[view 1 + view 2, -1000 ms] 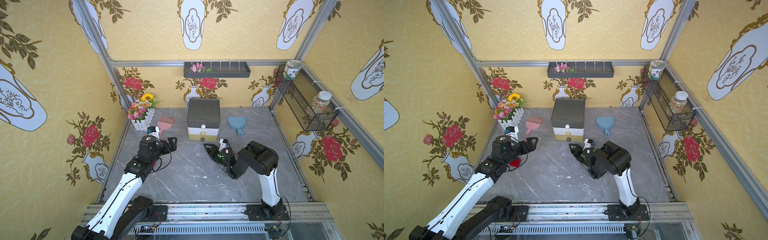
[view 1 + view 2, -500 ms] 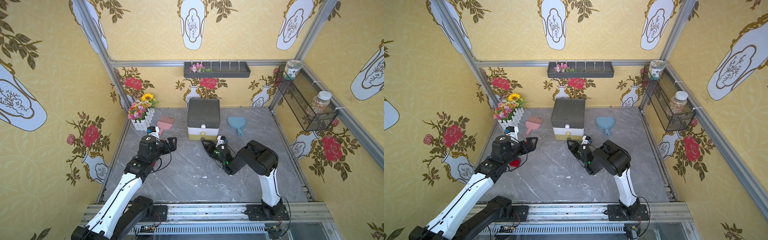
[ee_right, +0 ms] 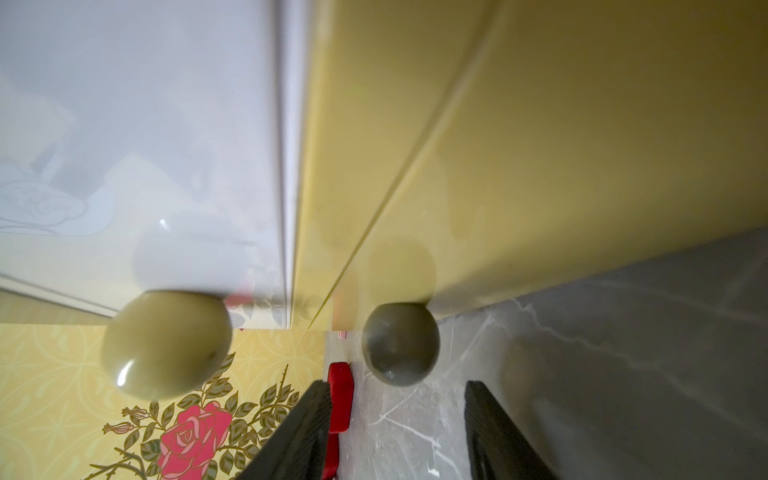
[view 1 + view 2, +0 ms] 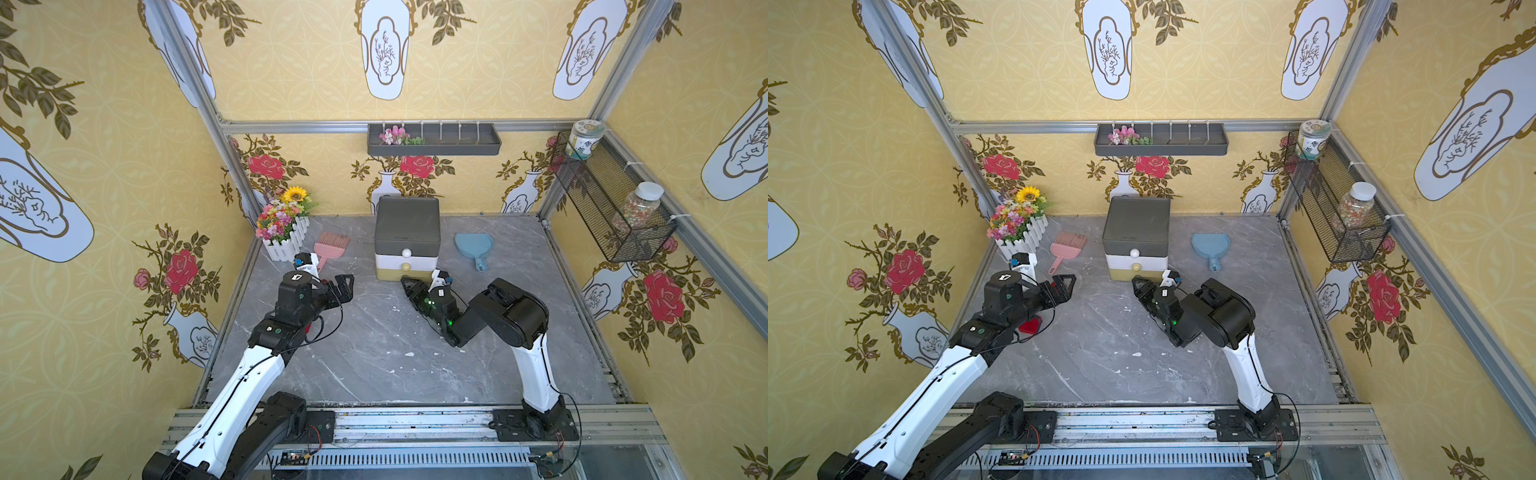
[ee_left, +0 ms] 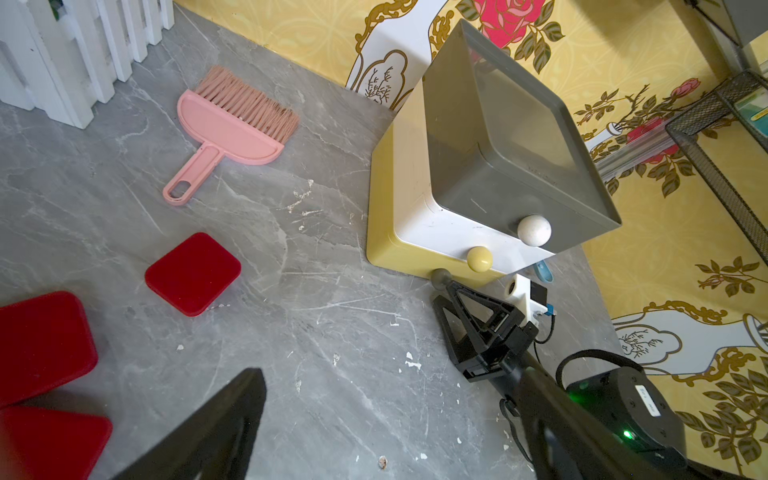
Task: Place the brooch boxes into the drawer by color
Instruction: Open the drawer in the storage box.
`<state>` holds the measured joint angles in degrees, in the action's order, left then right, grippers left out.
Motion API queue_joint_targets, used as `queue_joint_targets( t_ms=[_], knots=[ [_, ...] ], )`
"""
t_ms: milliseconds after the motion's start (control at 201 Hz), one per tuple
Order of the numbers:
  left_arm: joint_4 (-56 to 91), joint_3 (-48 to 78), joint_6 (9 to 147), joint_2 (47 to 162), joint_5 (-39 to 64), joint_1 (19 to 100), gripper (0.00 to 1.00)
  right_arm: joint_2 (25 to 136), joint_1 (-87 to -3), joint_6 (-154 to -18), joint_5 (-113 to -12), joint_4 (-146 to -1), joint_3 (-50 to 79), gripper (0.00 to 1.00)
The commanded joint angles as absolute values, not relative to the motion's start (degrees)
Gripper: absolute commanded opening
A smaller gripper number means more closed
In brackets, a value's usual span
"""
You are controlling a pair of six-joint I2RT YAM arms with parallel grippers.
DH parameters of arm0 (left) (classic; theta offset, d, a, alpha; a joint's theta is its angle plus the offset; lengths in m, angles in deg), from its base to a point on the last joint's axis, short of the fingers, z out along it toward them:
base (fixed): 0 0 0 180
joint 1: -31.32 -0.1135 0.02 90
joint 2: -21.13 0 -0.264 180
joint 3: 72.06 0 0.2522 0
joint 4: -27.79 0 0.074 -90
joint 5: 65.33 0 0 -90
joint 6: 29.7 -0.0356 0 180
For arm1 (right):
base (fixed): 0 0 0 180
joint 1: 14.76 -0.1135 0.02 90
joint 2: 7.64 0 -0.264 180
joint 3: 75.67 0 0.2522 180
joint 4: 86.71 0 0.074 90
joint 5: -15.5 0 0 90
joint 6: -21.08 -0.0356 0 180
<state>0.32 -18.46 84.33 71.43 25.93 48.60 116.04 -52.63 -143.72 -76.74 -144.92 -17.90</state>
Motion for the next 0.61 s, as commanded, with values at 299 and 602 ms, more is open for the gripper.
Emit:
queue_joint_targets(
  t_ms=[299,602],
  knots=[
    [0.76,-18.75,84.12,71.49,25.14,48.58,1.00,117.63,-52.11,-143.37,-78.01,-146.76,-16.43,0.51],
    [0.75,-18.81,84.15,71.40,25.12,48.59,1.00,118.81,-51.85,-143.78,-77.91,-146.83,-15.07,0.51]
  ],
)
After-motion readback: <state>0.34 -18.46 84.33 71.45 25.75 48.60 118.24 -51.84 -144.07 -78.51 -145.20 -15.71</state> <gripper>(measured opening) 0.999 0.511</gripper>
